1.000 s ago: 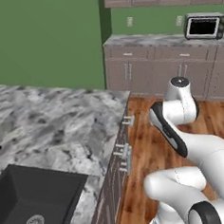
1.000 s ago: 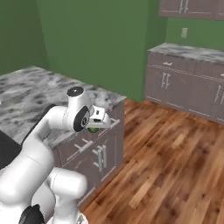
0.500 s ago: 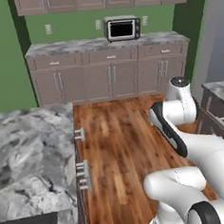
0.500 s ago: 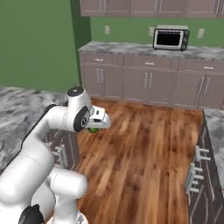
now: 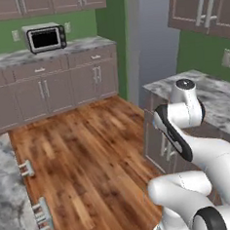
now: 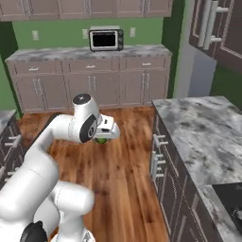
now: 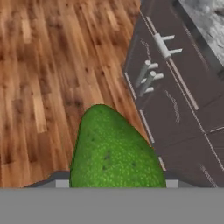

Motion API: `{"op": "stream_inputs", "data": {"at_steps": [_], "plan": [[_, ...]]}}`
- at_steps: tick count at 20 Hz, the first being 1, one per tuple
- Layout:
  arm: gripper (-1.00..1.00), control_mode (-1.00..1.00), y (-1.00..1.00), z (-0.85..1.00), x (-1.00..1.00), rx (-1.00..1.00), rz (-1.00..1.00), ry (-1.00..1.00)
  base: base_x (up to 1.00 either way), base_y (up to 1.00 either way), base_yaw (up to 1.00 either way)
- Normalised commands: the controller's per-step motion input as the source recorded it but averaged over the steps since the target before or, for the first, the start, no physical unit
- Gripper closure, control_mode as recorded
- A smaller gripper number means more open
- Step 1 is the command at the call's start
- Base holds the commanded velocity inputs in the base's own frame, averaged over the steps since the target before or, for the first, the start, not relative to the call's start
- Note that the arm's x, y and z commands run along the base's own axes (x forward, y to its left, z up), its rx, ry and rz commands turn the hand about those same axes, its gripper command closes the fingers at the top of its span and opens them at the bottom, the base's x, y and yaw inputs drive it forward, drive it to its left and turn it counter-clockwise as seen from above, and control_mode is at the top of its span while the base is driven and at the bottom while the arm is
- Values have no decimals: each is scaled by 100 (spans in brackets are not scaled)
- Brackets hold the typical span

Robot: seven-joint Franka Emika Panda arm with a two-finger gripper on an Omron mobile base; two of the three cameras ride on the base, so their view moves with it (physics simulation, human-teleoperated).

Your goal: Turn on the sink faucet. Then move the avocado from the counter to the sink. Turn off the sink. Move the vegetable from the sink to the pot next to the stove. Finally move the pot to the center burner.

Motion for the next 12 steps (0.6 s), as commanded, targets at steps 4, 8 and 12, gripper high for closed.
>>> {"op": "stream_inputs", "data": {"at_steps": [4,8,12], "plan": [[100,100,0,0,0,0,0,0,-4,-24,-61],[100,100,0,0,0,0,0,0,-12,-21,-60],[100,100,0,0,0,0,0,0,-13,-21,-60]]}}
